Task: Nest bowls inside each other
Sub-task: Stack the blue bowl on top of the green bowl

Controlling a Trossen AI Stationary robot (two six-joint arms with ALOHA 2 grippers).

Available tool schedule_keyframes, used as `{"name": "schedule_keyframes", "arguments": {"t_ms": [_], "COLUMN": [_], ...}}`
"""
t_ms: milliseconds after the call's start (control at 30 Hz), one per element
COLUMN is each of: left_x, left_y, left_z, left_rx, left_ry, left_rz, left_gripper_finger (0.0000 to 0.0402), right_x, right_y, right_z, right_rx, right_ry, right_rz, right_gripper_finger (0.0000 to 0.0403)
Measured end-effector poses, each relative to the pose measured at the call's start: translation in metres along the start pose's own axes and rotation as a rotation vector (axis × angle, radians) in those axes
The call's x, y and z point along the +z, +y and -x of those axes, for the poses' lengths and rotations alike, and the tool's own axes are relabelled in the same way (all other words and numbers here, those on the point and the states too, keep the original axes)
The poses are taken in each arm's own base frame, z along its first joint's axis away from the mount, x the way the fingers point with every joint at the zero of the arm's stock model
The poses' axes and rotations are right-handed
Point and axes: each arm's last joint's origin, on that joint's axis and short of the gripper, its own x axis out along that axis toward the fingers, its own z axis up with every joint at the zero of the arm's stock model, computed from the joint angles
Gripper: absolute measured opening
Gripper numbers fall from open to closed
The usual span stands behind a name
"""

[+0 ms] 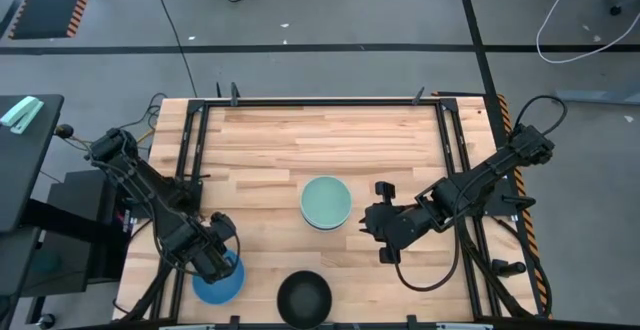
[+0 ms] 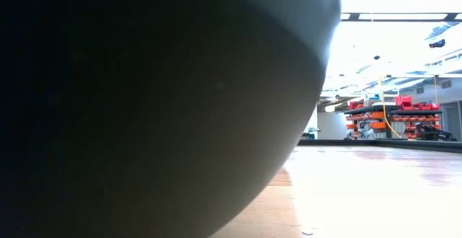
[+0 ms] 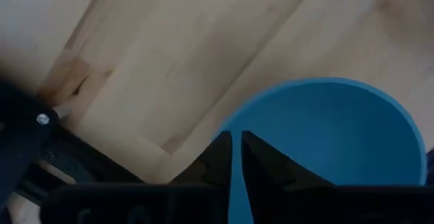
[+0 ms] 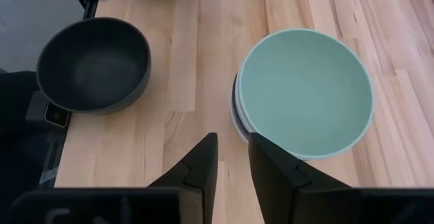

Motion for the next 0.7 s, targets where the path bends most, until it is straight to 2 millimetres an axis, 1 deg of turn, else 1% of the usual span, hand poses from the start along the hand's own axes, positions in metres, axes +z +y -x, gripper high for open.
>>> {"name": "schedule_keyframes", "arguments": {"t_ms": [167, 333, 433, 533, 700], "left_x": [-0.001, -0.003, -0.005, -0.009, -0.011], "left_y": [-0.001, -0.002, 0.000, 0.005, 0.010], "left_z": [0.000, 0.000, -0.012, -0.025, -0.031], "left_rx": [-0.015, -0.026, -0.031, -0.021, 0.015], "left_ry": [0.009, 0.009, 0.027, 0.127, 0.155], "left_rz": [-0.003, -0.009, -0.005, 0.013, 0.018], "left_gripper_finger": [0.0061, 0.0070, 0.0071, 0.0069, 0.0075], "right_x": [0.000, 0.001, 0.001, 0.001, 0.001], "right_y": [0.000, 0.001, 0.001, 0.001, 0.001], "right_z": [0.000, 0.000, 0.000, 0.000, 0.000], "right_rx": [0.002, 0.007, 0.007, 0.008, 0.008], "right_ry": [-0.003, -0.013, -0.013, -0.013, -0.013], "right_rz": [-0.002, -0.006, -0.006, -0.006, -0.006], "right_gripper_finger": [0.0092, 0.0092, 0.0092, 0.0092, 0.0092]}}
